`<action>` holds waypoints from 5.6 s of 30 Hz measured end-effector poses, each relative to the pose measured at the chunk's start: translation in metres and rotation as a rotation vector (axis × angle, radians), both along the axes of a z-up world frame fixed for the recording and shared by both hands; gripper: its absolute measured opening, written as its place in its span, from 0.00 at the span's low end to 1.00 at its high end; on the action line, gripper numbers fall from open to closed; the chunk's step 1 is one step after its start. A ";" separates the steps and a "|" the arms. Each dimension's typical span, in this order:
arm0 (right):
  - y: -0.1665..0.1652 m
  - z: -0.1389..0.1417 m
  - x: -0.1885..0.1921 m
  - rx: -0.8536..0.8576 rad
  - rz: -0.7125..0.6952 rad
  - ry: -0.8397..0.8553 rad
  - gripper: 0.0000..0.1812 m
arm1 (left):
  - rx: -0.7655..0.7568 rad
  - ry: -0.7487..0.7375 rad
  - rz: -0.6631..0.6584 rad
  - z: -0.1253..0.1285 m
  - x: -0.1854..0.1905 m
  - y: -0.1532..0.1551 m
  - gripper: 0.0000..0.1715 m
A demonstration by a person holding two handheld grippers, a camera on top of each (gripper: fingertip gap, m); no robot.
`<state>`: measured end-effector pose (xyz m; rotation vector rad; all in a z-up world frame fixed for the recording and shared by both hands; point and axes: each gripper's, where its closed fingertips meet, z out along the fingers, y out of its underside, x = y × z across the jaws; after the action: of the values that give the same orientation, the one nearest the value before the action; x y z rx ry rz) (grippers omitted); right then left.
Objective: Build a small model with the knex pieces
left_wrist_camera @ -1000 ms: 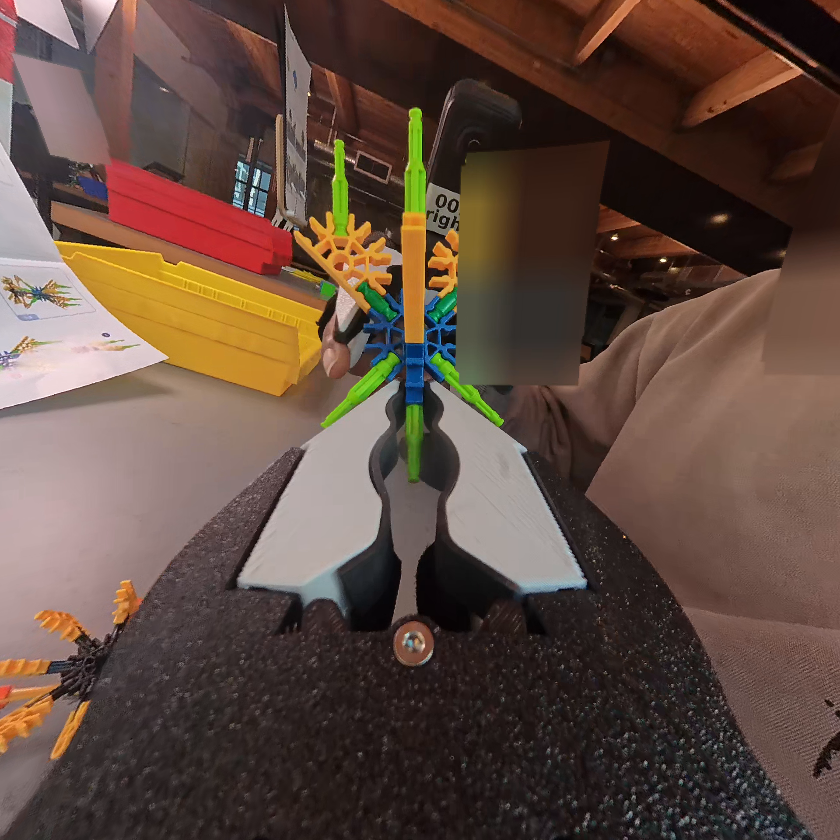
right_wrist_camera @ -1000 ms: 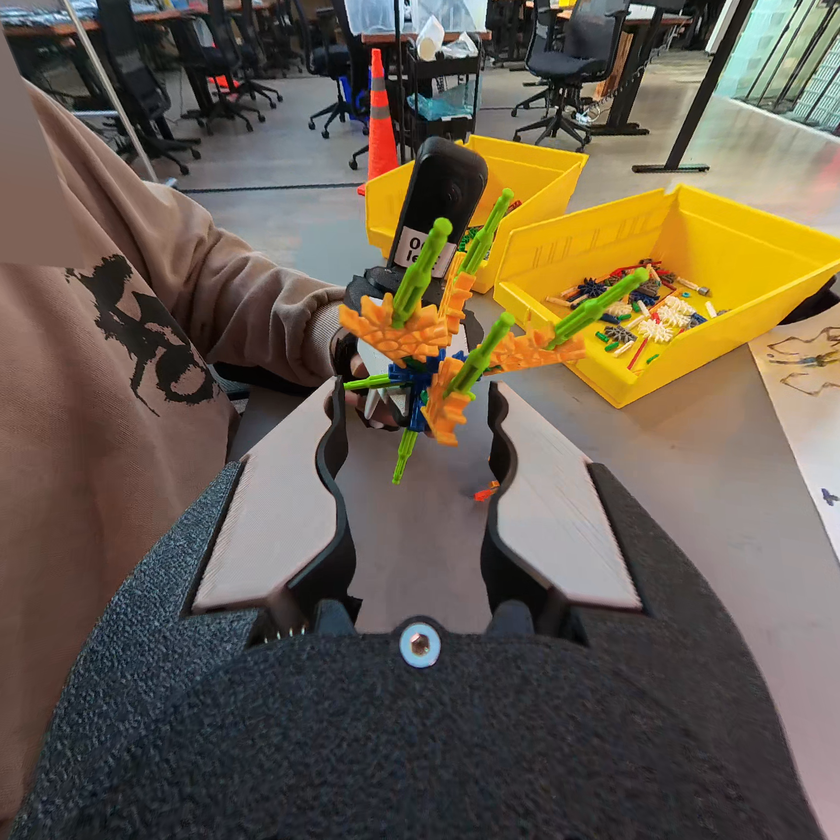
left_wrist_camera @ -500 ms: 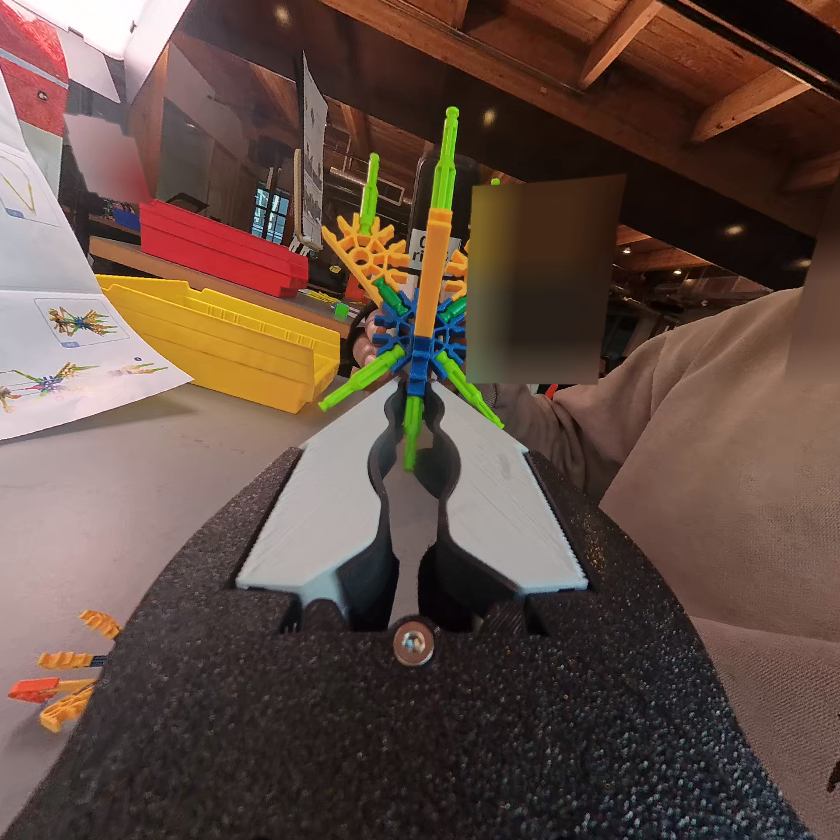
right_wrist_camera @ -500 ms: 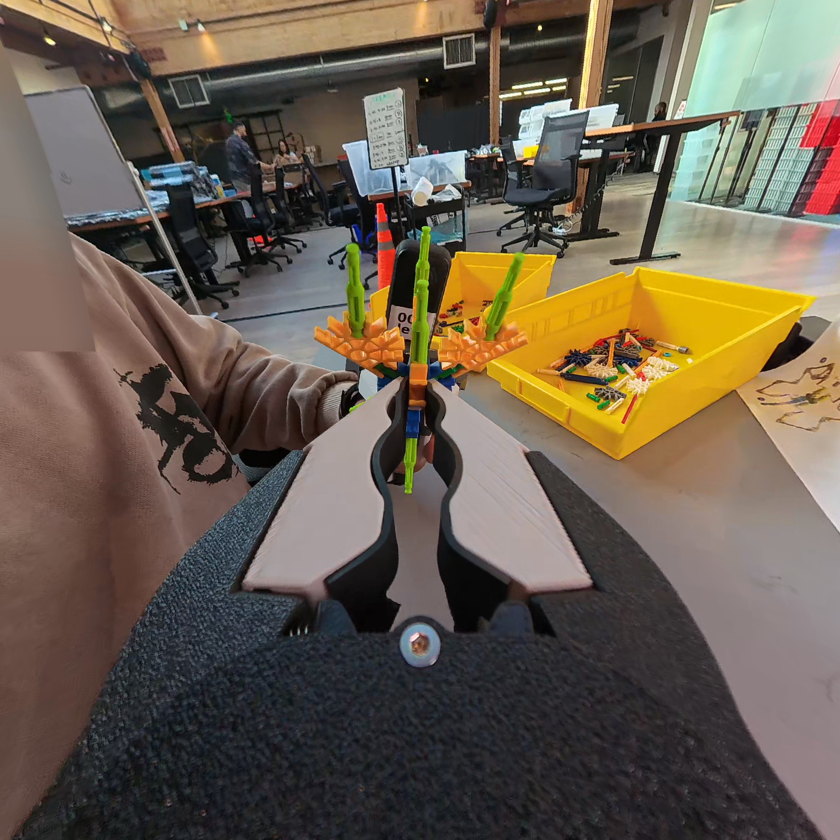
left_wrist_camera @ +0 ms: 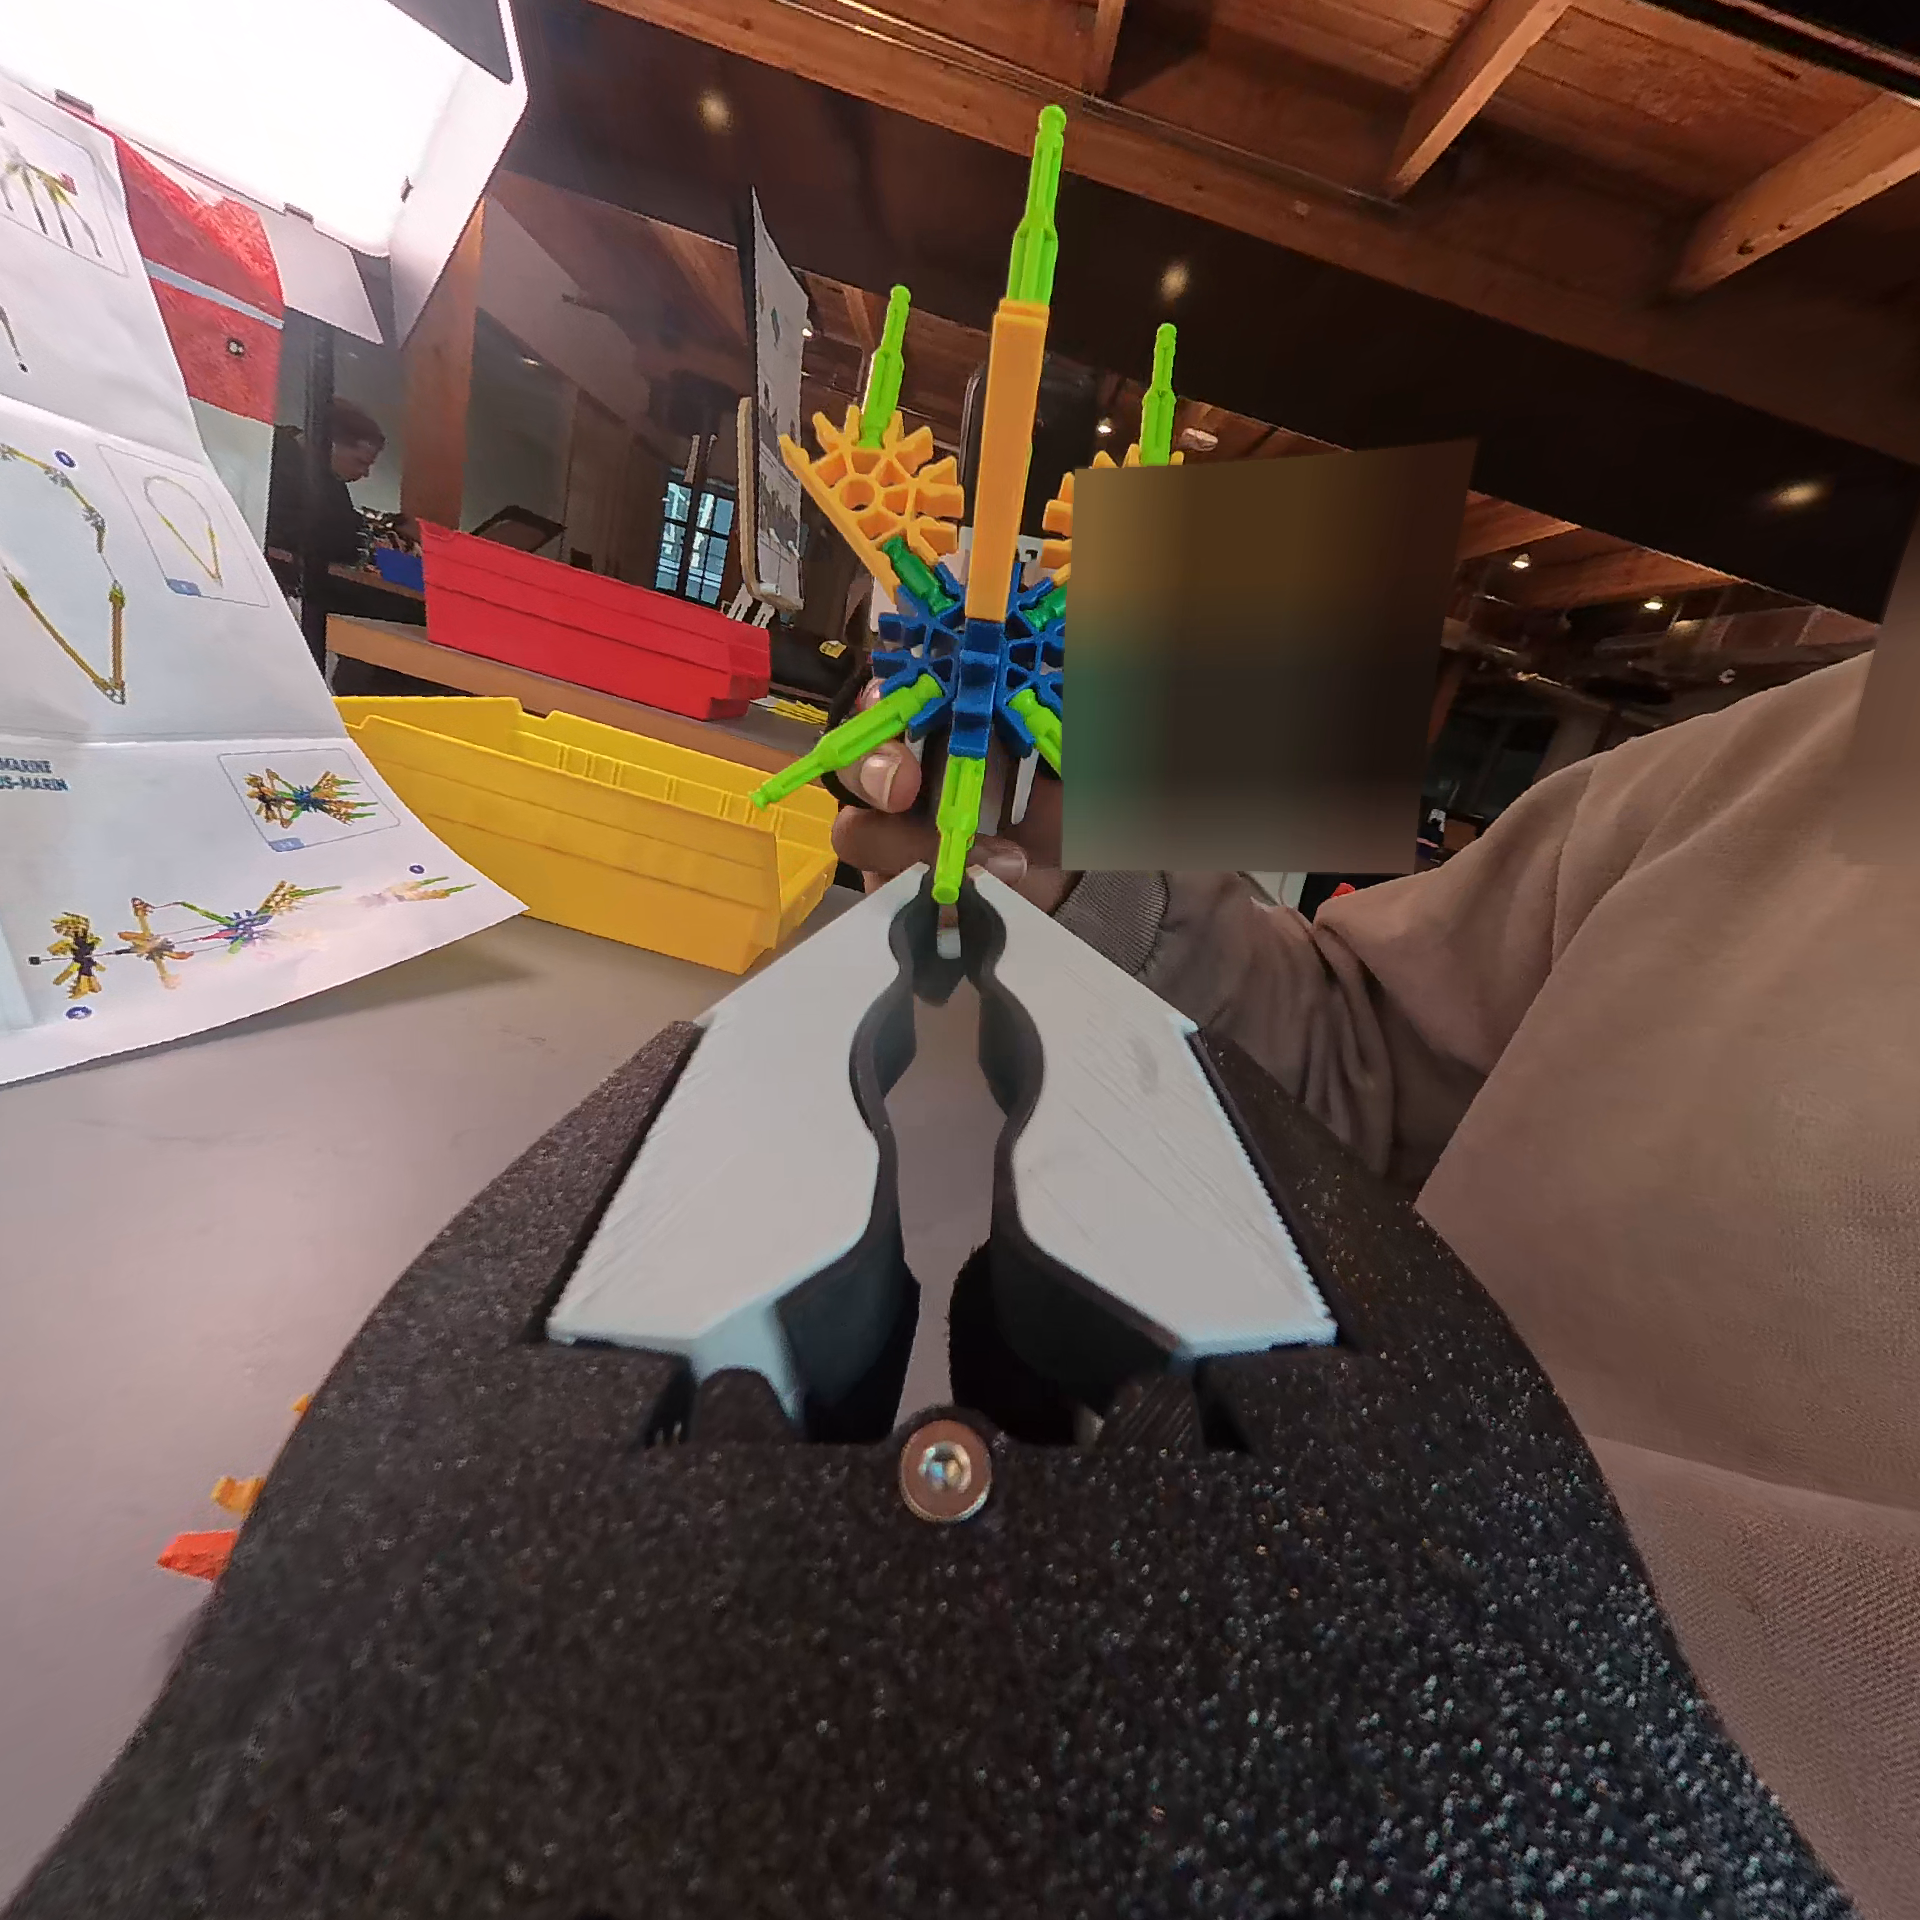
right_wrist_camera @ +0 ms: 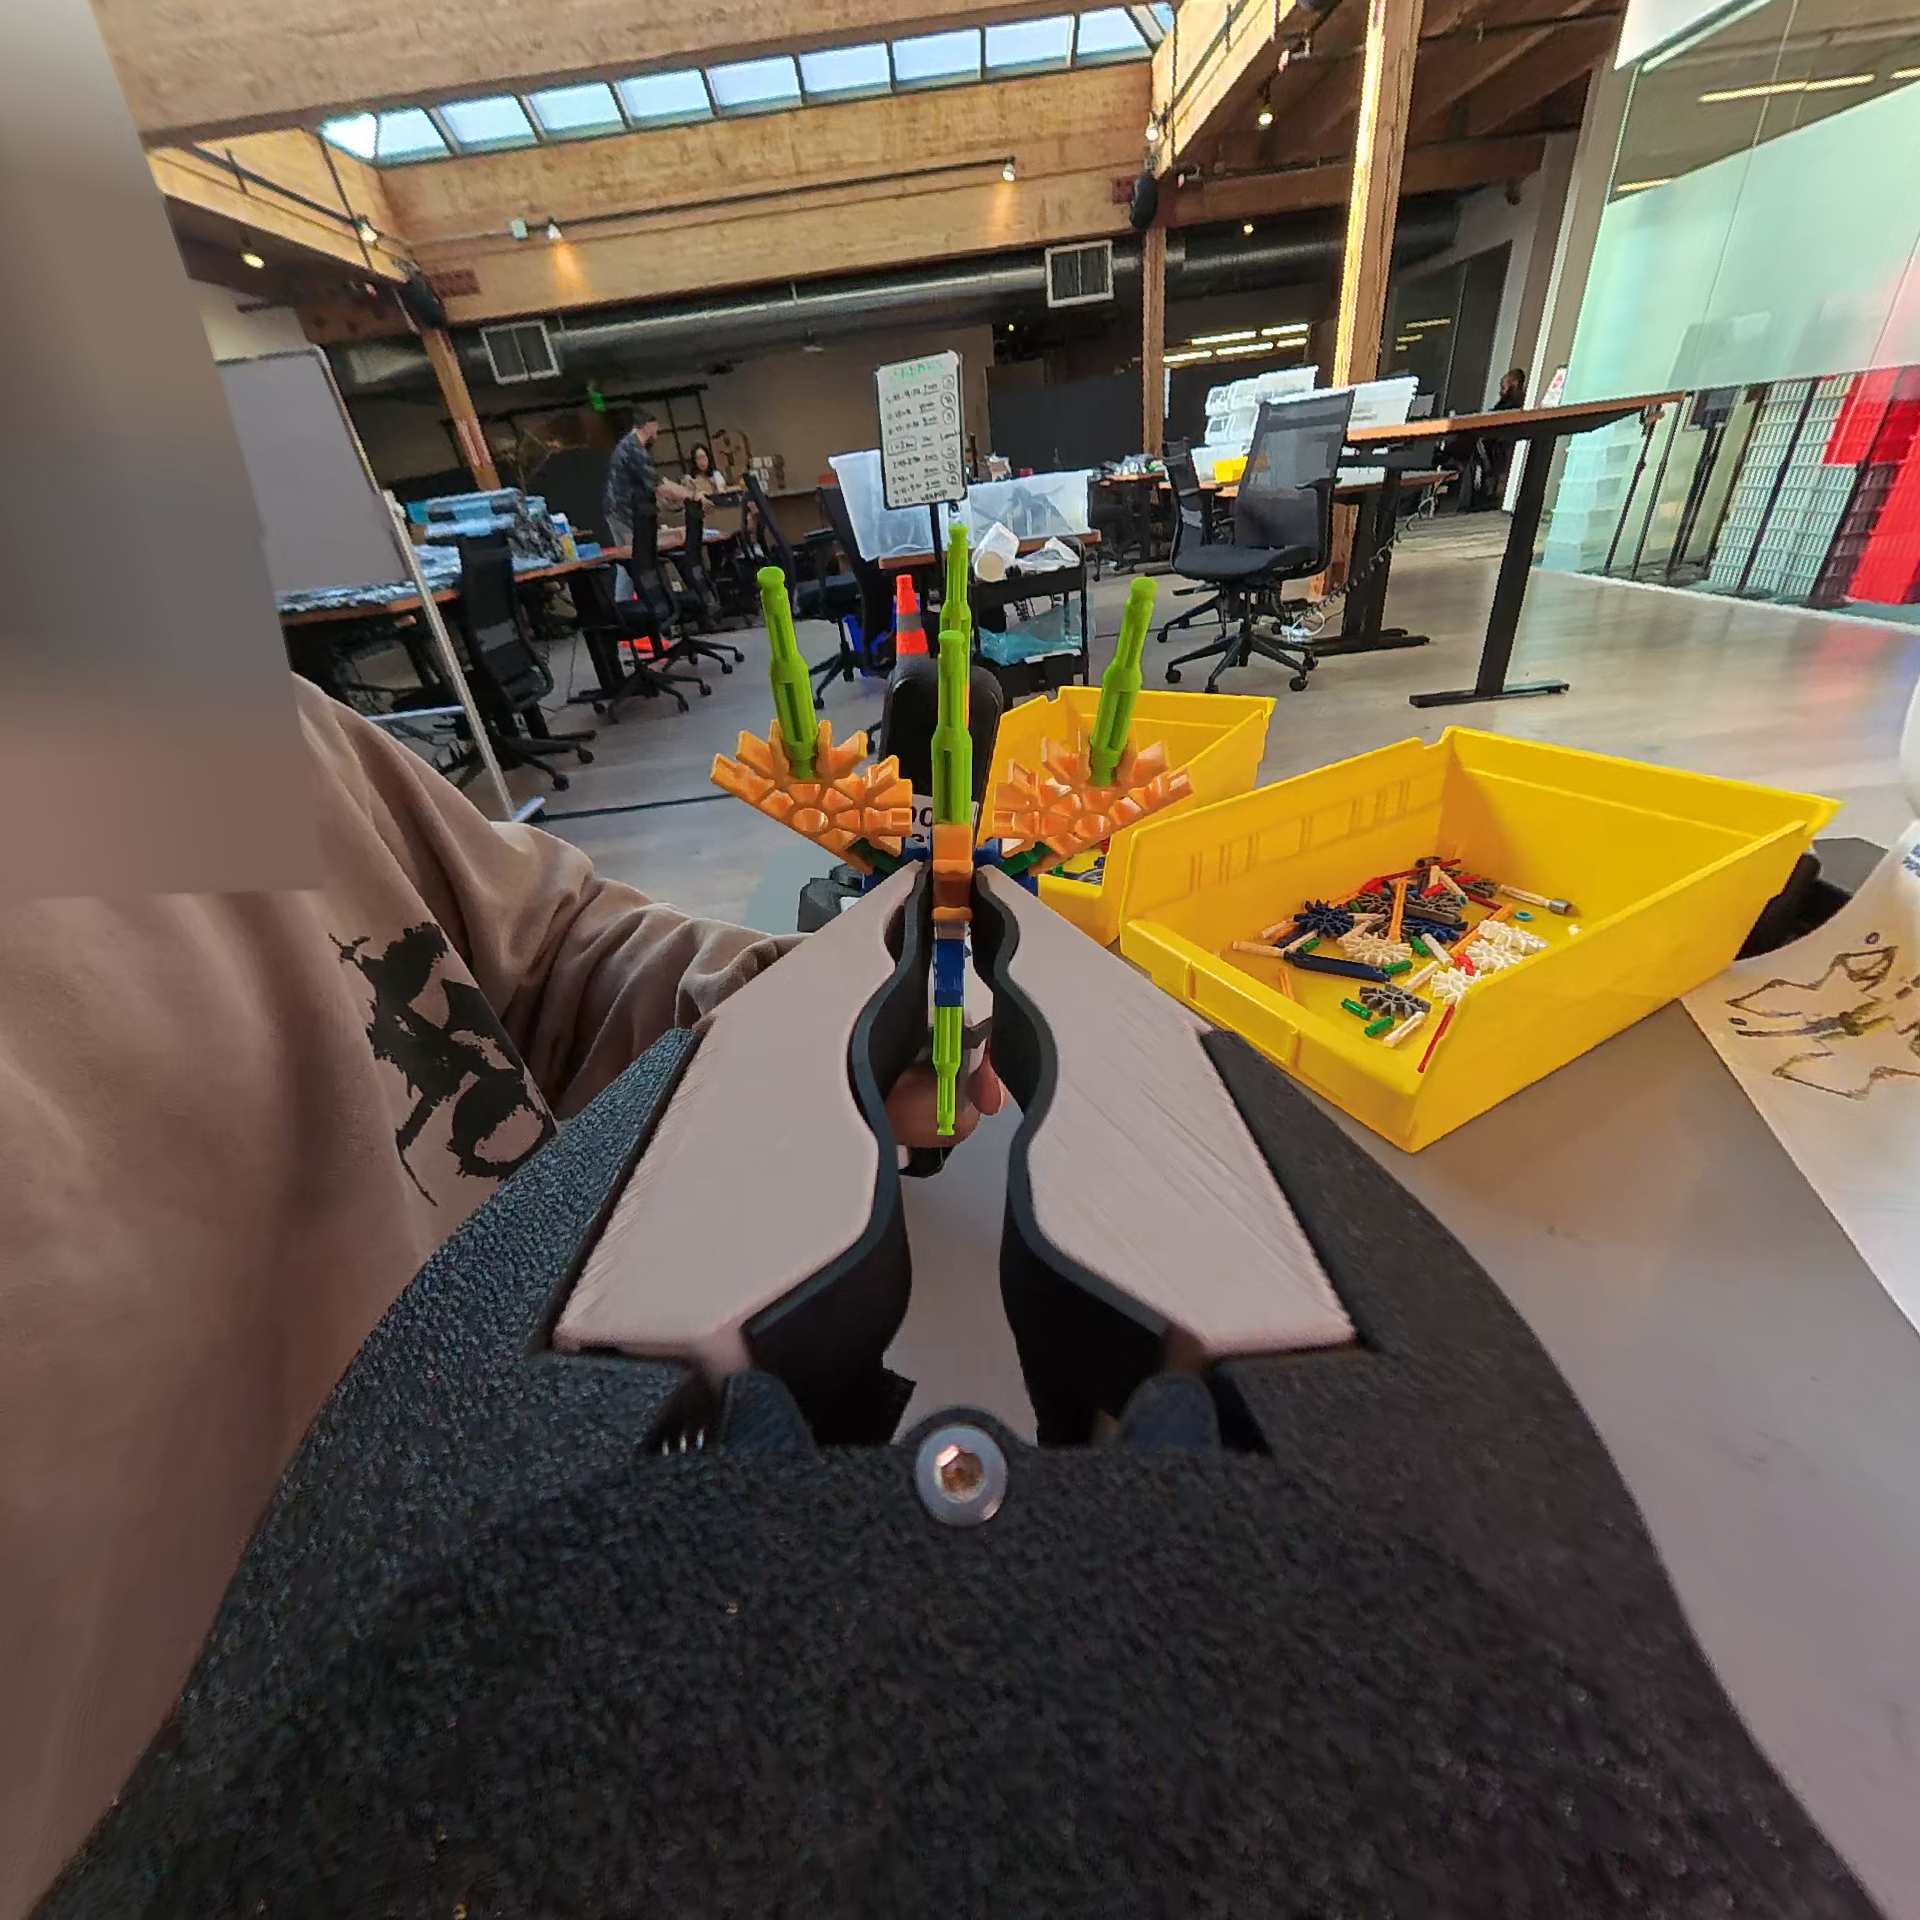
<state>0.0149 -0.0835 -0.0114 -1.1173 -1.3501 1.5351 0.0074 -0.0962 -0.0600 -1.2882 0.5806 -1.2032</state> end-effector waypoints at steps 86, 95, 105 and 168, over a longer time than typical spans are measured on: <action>-0.004 -0.023 -0.011 0.209 -0.017 -0.183 0.20 | 0.036 0.079 0.039 -0.003 0.001 0.000 0.01; -0.007 -0.018 0.002 0.363 0.042 -0.336 0.38 | 0.041 0.055 0.014 0.002 -0.001 -0.003 0.01; 0.005 -0.009 0.022 0.344 0.155 -0.652 0.48 | 0.064 0.159 0.002 -0.010 0.012 -0.007 0.01; -0.004 -0.197 0.042 0.813 0.387 -1.260 0.20 | -0.310 0.644 -0.065 -0.125 0.045 0.000 0.01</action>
<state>0.0566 -0.0878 -0.2087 -1.2943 -2.7791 0.1713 0.0519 -0.0966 -0.1848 -1.9562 0.9251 -0.9388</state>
